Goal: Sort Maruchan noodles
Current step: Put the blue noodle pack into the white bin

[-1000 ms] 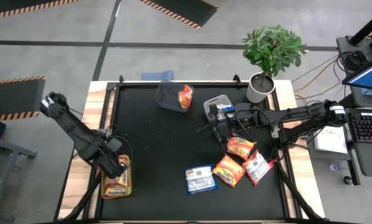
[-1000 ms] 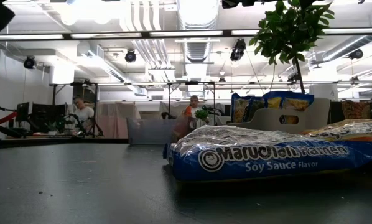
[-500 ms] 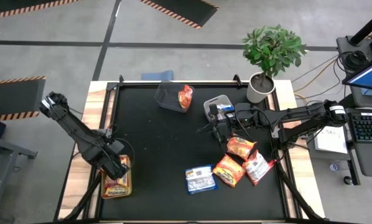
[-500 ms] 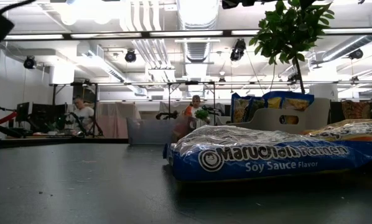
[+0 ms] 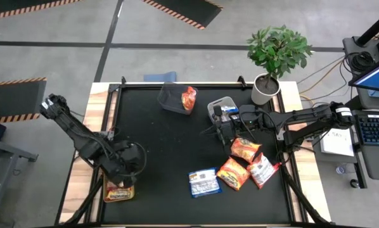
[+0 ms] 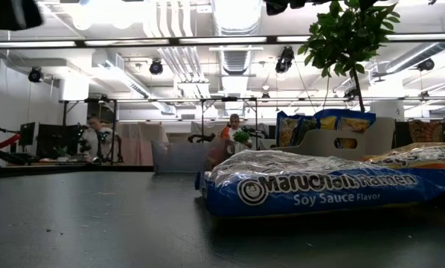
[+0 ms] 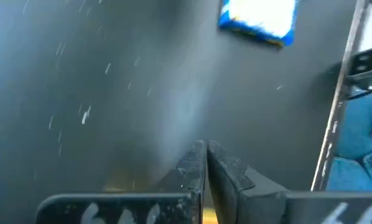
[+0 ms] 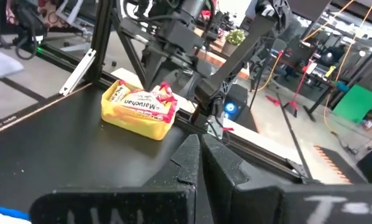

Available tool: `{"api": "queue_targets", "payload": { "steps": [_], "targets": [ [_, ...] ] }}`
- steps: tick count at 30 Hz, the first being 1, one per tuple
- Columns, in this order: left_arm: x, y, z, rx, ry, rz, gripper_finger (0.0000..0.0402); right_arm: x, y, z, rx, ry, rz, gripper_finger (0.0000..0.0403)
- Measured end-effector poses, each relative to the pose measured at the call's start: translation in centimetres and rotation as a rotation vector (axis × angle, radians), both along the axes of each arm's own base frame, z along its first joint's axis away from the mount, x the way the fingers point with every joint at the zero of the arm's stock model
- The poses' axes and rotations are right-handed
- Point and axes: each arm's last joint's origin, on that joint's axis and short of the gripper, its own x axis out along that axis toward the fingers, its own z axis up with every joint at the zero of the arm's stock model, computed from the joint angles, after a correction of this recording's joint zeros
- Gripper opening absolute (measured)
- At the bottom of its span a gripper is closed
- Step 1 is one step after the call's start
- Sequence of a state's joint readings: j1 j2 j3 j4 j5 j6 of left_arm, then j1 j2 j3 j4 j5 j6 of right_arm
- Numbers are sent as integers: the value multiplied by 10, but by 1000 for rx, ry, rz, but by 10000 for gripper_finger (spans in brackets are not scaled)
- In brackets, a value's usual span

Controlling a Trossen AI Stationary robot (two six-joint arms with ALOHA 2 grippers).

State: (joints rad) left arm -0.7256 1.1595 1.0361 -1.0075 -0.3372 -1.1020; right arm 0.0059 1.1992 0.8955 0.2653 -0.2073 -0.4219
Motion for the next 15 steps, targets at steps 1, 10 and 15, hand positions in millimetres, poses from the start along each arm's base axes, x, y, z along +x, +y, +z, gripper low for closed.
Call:
{"api": "queue_targets", "payload": {
  "steps": [1,10,15],
  "targets": [
    [3,1,-1,16,-17,-27,0,0,0,0,11,2,-2,9],
    [22,20,-13,109,-20,-177,0,0,0,0,95,21,-12,9],
    [32,27,-10,175,-80,-268,0,0,0,0,137,33,-17,9]
  ]
}}
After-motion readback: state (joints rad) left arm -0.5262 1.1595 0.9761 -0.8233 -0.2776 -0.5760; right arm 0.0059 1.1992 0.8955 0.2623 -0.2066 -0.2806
